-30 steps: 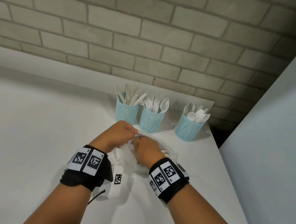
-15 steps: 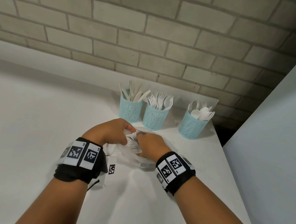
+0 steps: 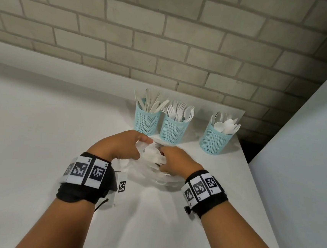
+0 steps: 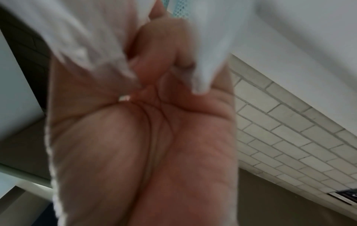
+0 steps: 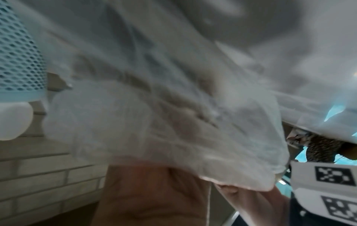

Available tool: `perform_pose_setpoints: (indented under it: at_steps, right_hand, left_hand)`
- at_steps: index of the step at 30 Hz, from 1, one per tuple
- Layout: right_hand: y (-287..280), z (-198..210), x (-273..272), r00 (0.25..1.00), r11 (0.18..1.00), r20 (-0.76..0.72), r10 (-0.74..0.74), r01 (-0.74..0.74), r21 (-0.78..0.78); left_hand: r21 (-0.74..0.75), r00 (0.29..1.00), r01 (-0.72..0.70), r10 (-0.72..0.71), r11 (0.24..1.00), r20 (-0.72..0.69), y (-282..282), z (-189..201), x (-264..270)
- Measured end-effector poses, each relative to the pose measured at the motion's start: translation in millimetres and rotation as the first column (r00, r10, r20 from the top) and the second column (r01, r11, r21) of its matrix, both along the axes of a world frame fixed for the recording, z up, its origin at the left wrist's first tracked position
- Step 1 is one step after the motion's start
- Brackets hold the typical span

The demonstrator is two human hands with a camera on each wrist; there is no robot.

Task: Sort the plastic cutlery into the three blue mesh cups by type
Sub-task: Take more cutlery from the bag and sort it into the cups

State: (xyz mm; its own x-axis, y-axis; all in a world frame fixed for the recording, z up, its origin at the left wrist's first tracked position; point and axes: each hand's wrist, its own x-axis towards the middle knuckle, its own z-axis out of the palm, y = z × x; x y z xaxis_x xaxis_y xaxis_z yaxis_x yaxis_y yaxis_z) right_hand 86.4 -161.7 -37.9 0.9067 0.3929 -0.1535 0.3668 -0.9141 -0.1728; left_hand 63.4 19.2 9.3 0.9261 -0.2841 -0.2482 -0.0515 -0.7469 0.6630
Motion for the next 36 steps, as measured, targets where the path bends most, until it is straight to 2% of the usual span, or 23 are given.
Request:
perform_pose_setpoints:
  at_steps: [4,11,18,32,34,36]
  right_hand:
    - [-6.9,6.2,-2.0,0.993,0.991,-0.114,-0.043,0.056,0.118]
    - [-16.2,17.3,-4.1,0.970,0.969,-0.232,-0.069,0.121,0.217]
    - [-22.8,31.5,-5.9,0.969,0.949,-0.240,-0.061,0.131,0.287]
    - [-32.9,40.1,-4.5,0.955,0.877,-0.283,-0.085,0.206,0.433]
    - [-34.3,40.8,-3.7,0.956,0.854,-0.279,-0.087,0.216,0.473]
    - [-36.1,42.5,-2.7,0.954,0.781,-0.286,-0.094,0.248,0.574]
  left_hand:
    - [-0.029,1.000,-0.009,0.009,1.000,-0.007,-0.5,-1.0,-0.3]
    - [-0.096,1.000,-0.019,0.019,0.995,-0.001,0.0,0.6,0.8]
    - [-0.090,0.999,-0.042,0.042,0.995,0.004,7.5,5.1,0.6]
    - [-0.190,0.990,-0.142,0.142,0.971,-0.014,0.7,9.8,-2.4]
    - [-0.213,0.988,-0.157,0.155,0.964,-0.027,0.6,9.4,-1.9]
    - [-0.236,0.984,-0.178,0.171,0.955,-0.049,-0.6,9.3,-1.7]
